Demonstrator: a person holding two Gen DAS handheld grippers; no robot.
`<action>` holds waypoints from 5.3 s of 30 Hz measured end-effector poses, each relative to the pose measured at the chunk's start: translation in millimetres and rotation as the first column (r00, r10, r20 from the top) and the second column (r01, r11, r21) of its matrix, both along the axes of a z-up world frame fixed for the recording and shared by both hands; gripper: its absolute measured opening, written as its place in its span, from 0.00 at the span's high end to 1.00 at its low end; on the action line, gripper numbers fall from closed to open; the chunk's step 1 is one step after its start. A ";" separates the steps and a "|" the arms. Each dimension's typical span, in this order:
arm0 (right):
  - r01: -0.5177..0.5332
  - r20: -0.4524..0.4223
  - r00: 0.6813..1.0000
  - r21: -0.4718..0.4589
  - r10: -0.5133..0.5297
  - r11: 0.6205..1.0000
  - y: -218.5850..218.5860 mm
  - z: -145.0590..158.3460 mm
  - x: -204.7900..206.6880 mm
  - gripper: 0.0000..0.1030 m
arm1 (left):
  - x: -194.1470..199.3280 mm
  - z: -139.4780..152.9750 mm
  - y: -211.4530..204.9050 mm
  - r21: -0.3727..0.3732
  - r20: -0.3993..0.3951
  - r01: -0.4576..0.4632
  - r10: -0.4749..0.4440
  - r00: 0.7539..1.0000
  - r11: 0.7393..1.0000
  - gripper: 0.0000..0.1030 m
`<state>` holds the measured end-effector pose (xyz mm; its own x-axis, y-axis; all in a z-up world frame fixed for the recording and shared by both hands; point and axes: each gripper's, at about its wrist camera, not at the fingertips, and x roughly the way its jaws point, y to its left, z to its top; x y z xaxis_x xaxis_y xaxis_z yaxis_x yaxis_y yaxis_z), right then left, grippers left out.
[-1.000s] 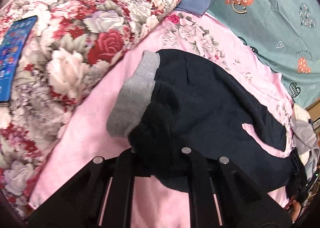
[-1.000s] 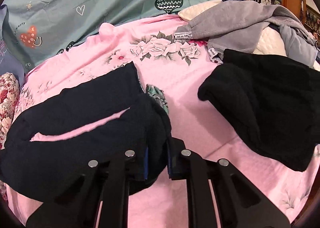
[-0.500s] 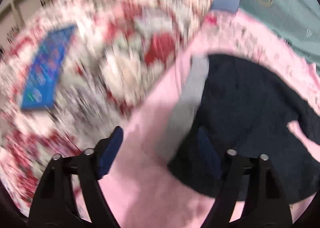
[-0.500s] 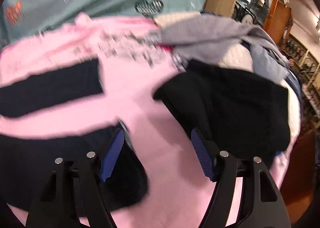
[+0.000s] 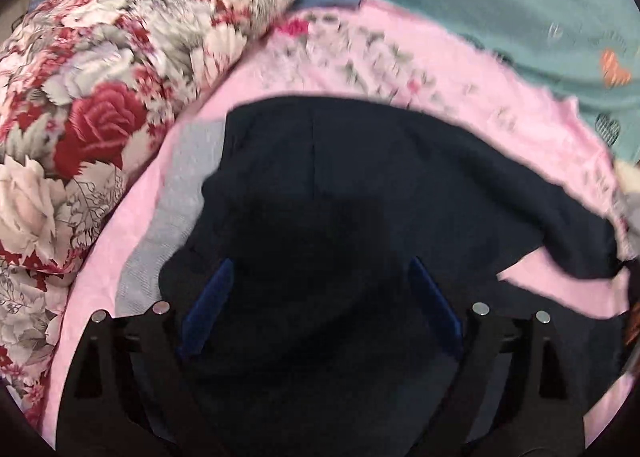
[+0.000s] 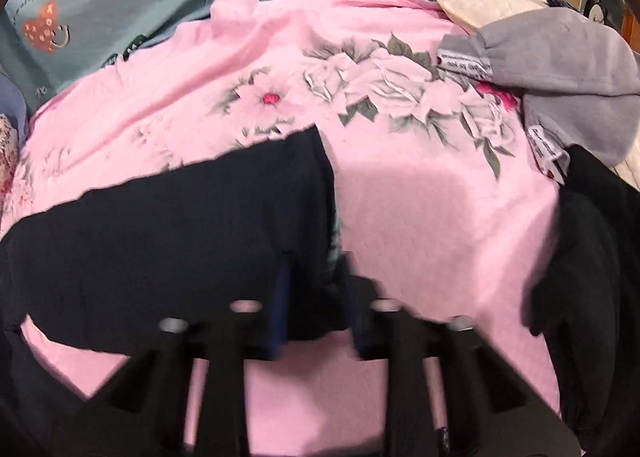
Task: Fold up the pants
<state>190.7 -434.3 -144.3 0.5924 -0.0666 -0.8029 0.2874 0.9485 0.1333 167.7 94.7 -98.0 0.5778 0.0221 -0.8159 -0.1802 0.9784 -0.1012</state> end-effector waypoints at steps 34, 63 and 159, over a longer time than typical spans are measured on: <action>-0.027 -0.026 1.000 -0.466 0.016 0.885 10.9 30.2 144.5 0.73 | 8.2 19.1 19.5 0.243 0.076 -0.073 0.056 0.995 0.967 0.13; -0.563 0.111 0.813 -0.104 0.572 0.820 251.7 65.0 96.9 0.33 | 71.6 26.1 63.4 0.223 0.059 -0.081 0.070 0.996 0.971 0.06; -0.416 0.052 0.908 -0.014 0.416 0.909 171.5 39.5 -74.6 0.38 | -78.8 -3.6 47.9 0.091 -0.210 0.050 -0.030 0.977 0.995 0.61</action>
